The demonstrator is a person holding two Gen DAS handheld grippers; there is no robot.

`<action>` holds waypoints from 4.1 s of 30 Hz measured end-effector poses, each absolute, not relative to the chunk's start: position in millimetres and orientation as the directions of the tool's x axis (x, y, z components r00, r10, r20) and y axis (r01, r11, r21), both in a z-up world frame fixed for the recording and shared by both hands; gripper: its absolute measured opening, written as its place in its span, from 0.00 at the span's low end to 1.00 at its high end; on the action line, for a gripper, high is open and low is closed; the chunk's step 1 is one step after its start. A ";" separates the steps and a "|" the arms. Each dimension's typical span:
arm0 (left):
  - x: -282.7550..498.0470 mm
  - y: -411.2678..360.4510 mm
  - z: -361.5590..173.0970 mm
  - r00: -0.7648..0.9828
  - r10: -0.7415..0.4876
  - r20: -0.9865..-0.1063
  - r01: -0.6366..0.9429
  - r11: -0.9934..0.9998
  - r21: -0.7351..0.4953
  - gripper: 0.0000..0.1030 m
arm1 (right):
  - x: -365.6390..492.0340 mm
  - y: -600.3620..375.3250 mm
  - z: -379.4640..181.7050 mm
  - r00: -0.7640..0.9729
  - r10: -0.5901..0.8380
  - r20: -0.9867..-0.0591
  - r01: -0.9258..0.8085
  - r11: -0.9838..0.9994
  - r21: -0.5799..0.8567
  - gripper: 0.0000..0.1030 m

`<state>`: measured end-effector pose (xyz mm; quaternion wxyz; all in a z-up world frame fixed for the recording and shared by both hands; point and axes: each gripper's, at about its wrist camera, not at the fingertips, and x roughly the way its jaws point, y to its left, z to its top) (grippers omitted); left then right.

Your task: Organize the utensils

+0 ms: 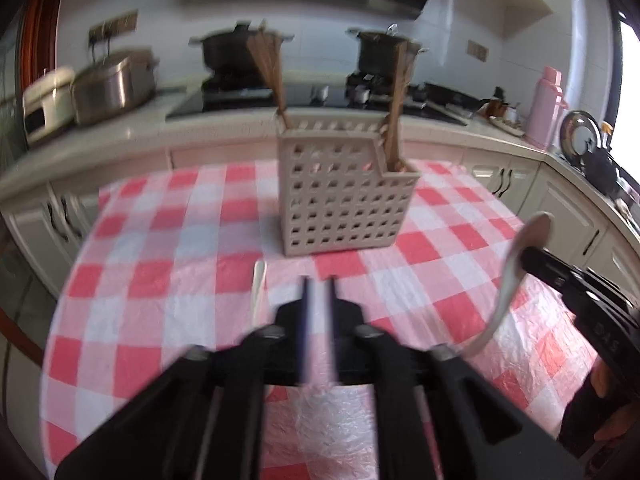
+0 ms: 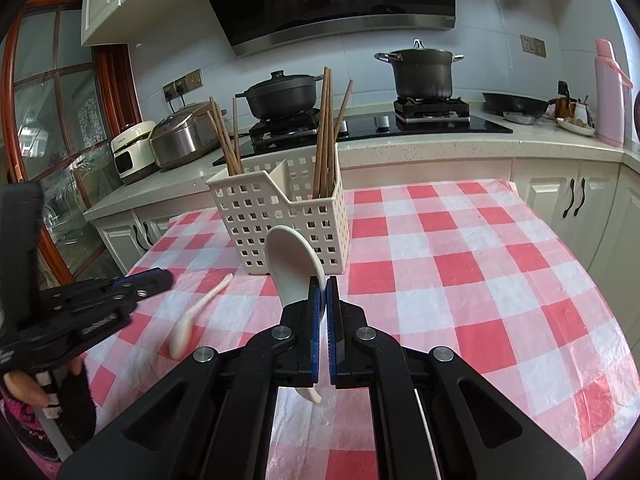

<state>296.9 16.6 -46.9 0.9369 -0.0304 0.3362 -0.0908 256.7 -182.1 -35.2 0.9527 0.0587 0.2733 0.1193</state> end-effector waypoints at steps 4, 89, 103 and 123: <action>315.9 22.2 -58.9 0.746 -0.150 -0.649 0.115 0.989 -0.096 0.34 | 263.3 -183.8 -39.3 0.816 0.264 -0.514 -0.193 0.963 0.189 0.04; 415.6 -2.4 106.0 0.952 -0.149 -0.266 0.100 0.977 -0.188 0.10 | 418.1 -158.9 49.5 0.885 0.288 -0.366 -0.223 0.952 0.210 0.04; 446.0 8.9 46.3 0.931 -0.115 -0.345 0.045 0.978 -0.206 0.13 | 425.2 -145.5 11.5 0.865 0.258 -0.431 -0.213 0.966 0.149 0.10; 361.2 34.6 73.9 0.964 -0.012 -0.267 -0.027 0.989 -0.144 0.66 | 399.0 -156.9 35.8 0.884 0.221 -0.411 -0.182 0.974 0.131 0.43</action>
